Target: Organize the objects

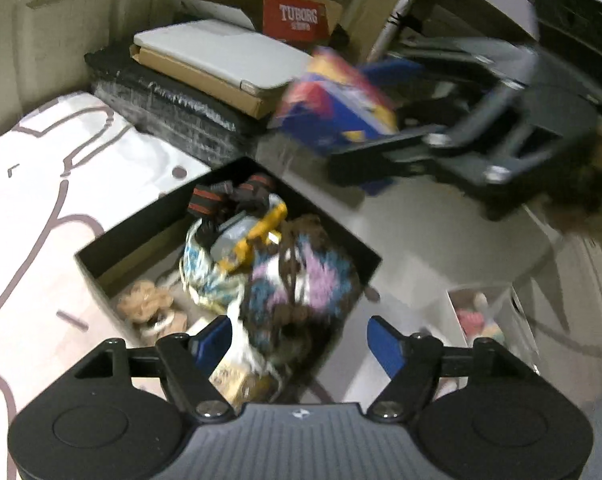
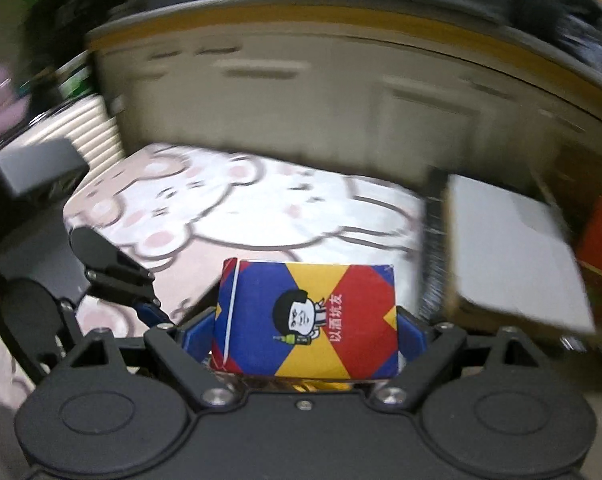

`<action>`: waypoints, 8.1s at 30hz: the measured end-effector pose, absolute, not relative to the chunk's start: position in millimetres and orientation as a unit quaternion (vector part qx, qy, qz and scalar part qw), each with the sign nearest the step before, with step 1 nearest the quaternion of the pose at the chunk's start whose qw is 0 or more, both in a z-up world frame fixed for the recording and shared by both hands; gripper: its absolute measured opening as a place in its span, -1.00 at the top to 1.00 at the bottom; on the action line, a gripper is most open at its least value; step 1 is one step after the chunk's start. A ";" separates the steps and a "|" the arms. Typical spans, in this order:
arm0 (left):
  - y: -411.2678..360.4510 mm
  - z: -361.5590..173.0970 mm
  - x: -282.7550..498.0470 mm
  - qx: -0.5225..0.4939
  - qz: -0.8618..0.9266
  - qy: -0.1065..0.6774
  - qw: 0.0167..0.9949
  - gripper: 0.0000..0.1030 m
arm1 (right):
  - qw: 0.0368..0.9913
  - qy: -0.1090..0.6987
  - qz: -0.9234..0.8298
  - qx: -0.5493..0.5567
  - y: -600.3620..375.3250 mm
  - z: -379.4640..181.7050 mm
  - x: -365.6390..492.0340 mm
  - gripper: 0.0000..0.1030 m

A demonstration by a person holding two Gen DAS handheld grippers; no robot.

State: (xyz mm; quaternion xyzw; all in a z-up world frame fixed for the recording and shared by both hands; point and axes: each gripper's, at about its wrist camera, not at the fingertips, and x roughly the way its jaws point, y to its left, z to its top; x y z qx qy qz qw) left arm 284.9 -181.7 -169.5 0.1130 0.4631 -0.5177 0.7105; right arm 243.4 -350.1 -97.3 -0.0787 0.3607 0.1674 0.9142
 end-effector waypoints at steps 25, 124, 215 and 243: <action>-108.4 -178.0 312.3 0.077 -0.476 0.496 0.722 -0.44 | 0.694 0.414 0.407 -0.425 -239.7 -205.5 301.0 -0.77; -75.1 -50.8 155.1 0.086 -0.165 0.437 0.880 -1.00 | 0.888 0.422 -0.162 0.083 -240.2 -62.9 74.6 -1.00; -76.3 -53.4 152.6 0.101 -0.163 0.451 0.872 -1.00 | 0.885 0.419 -0.187 0.078 -236.9 -61.5 72.7 -1.00; -76.0 -52.8 152.6 0.101 -0.163 0.451 0.872 -1.00 | 0.884 0.421 -0.186 0.081 -237.5 -63.4 71.8 -1.00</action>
